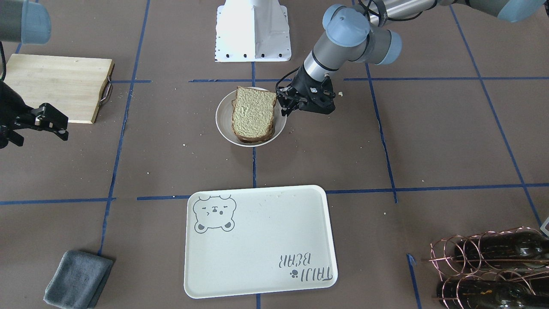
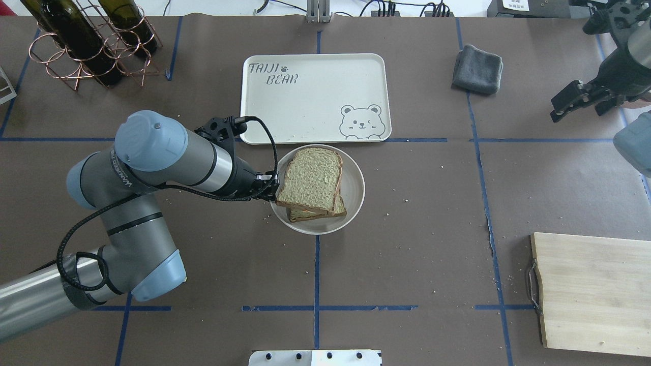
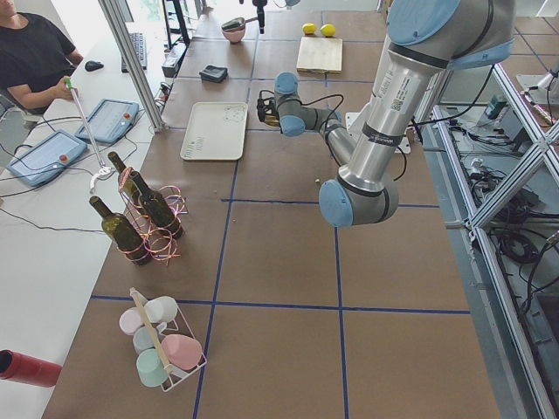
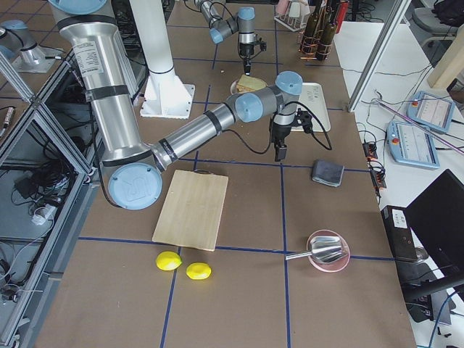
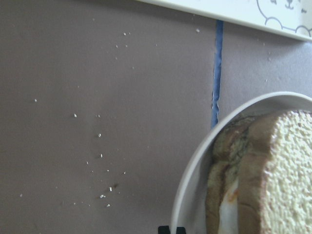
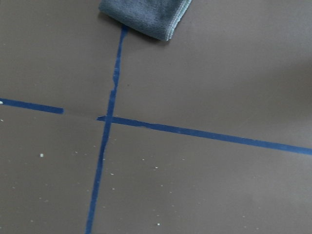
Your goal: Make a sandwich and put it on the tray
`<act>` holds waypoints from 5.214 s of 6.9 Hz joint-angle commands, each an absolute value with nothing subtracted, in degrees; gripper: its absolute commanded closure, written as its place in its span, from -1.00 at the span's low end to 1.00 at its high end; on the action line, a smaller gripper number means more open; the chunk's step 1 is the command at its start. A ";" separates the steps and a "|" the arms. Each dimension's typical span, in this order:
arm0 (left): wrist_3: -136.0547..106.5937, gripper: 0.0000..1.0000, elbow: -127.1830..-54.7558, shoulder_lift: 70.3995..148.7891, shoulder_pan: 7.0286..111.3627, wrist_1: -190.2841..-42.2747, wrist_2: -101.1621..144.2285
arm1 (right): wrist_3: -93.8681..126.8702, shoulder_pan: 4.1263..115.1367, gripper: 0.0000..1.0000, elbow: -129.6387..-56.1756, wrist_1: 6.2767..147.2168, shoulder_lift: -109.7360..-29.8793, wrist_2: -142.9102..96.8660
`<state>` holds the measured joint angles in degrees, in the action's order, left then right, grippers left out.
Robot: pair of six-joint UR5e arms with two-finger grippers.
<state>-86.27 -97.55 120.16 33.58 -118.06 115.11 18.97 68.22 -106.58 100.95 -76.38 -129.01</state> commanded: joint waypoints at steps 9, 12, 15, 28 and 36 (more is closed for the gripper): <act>-122.94 1.00 -62.25 141.06 39.90 -128.56 107.51 | -10.81 87.53 -1.00 -87.45 99.14 -79.72 -136.23; -123.48 1.00 -59.51 142.03 39.90 -130.25 107.32 | -10.81 87.63 -1.00 -87.36 99.14 -79.89 -136.32; -119.92 -0.99 -60.63 140.72 39.99 -133.51 104.59 | -10.72 87.71 -1.00 -87.45 99.14 -79.89 -136.32; -13.79 -1.00 -102.57 105.50 70.17 -97.47 120.21 | -5.19 89.21 -1.00 -94.04 93.25 -89.03 -135.26; 4.13 -1.00 -93.45 97.31 85.76 -82.53 131.02 | -5.01 89.38 -1.00 -93.78 93.25 -88.59 -135.79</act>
<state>2.97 -95.55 98.49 83.38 -83.79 128.49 -5.10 89.38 -94.11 93.18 -88.49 -135.54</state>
